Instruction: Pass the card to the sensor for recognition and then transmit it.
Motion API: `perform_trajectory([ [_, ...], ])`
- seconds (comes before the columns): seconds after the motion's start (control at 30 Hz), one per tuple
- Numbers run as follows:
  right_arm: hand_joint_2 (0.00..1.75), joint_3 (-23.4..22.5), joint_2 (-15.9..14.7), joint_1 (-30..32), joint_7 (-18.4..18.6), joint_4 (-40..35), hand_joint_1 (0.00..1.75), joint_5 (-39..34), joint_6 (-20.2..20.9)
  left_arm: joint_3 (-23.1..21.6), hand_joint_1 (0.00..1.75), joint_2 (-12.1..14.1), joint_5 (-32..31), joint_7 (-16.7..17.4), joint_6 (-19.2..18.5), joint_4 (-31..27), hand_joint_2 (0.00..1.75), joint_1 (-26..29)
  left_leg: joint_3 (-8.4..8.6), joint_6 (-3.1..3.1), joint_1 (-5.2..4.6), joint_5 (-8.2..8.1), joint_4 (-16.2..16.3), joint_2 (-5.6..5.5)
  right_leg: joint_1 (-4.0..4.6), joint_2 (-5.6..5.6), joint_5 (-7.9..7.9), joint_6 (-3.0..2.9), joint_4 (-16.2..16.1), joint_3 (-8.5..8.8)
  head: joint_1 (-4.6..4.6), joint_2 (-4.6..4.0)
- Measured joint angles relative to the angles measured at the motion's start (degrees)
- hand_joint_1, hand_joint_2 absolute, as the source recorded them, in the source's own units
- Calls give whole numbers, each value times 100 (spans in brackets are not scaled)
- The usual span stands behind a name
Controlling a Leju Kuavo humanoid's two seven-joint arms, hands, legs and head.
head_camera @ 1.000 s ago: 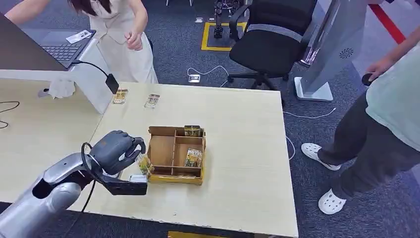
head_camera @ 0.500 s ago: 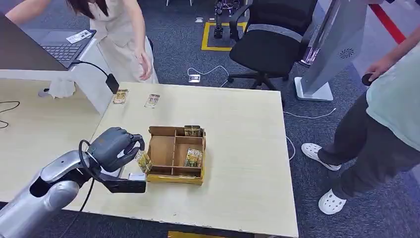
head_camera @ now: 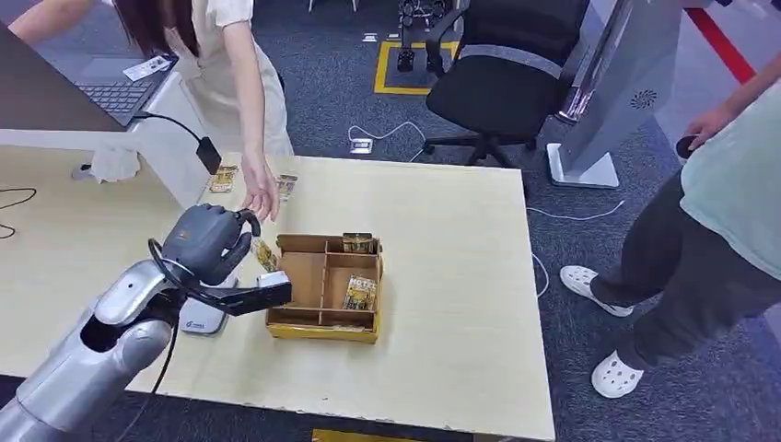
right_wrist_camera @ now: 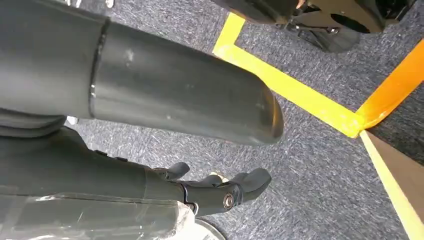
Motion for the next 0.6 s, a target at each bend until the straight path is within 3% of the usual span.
perform_trajectory([
  [0.4,0,-24,0,140,81,-111,0,11,-52,877,175,59,288,61,125,151,175,-136,-2,0,2,0,0,-1,2,2,-1,0,0,-1,-2,0],
  [0.6,0,-57,0,152,74,-149,0,11,-57,1056,175,92,365,42,92,177,175,-138,-2,0,2,0,0,-1,2,2,0,1,1,-1,0,0],
])
